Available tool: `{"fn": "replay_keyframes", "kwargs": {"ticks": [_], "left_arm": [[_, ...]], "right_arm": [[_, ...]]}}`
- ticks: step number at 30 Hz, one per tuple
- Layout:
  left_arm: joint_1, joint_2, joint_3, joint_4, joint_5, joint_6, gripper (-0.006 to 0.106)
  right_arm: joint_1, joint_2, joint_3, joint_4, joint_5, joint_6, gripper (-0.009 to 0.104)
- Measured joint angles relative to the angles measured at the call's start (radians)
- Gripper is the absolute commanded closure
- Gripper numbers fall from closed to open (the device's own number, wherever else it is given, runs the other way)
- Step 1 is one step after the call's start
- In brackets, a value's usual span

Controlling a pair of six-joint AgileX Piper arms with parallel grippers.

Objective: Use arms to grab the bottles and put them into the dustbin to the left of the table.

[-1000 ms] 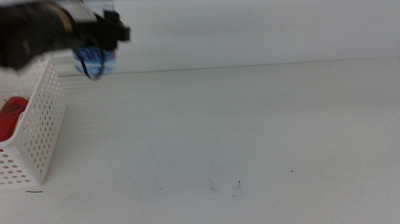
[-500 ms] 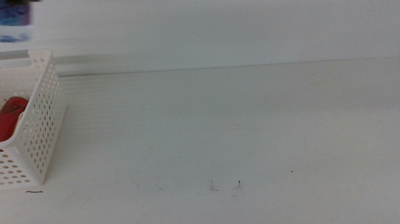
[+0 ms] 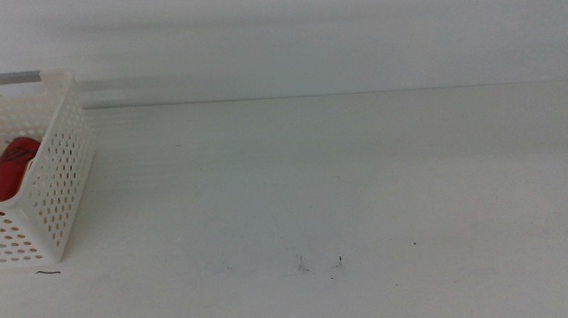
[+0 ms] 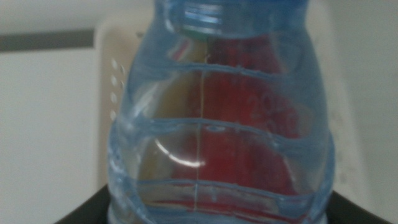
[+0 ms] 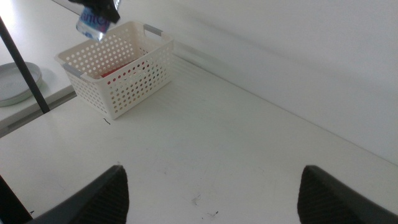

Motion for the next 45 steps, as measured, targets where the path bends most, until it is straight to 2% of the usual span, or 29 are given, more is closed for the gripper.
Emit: {"fn": "replay_keyframes", "kwargs": {"ticks": [12,15,21,24,27,38,45], "left_arm": [[0.007,0.209,0.0,-0.006,-0.006,0.026,0.063],[0.007,0.249,0.0,-0.019,-0.01,0.032,0.059],[-0.001,0.268,0.0,-0.021,-0.018,0.035,0.035],[-0.023,0.268,0.0,-0.021,-0.028,0.035,0.016],[-0.036,0.266,-0.008,-0.018,-0.032,0.027,0.007],[-0.043,0.168,-0.019,0.011,0.018,-0.057,0.007],[-0.085,-0.018,0.021,0.006,0.013,-0.089,0.007]], "right_arm": [[0.0,0.0,0.0,0.0,0.0,0.0,0.003],[0.0,0.0,0.0,0.0,0.0,0.0,0.003],[0.0,0.0,0.0,0.0,0.0,0.0,0.003],[0.0,0.0,0.0,0.0,0.0,0.0,0.003],[0.0,0.0,0.0,0.0,0.0,0.0,0.003],[0.0,0.0,0.0,0.0,0.0,0.0,0.003],[0.0,0.002,0.0,0.0,0.0,0.0,0.003]]}}
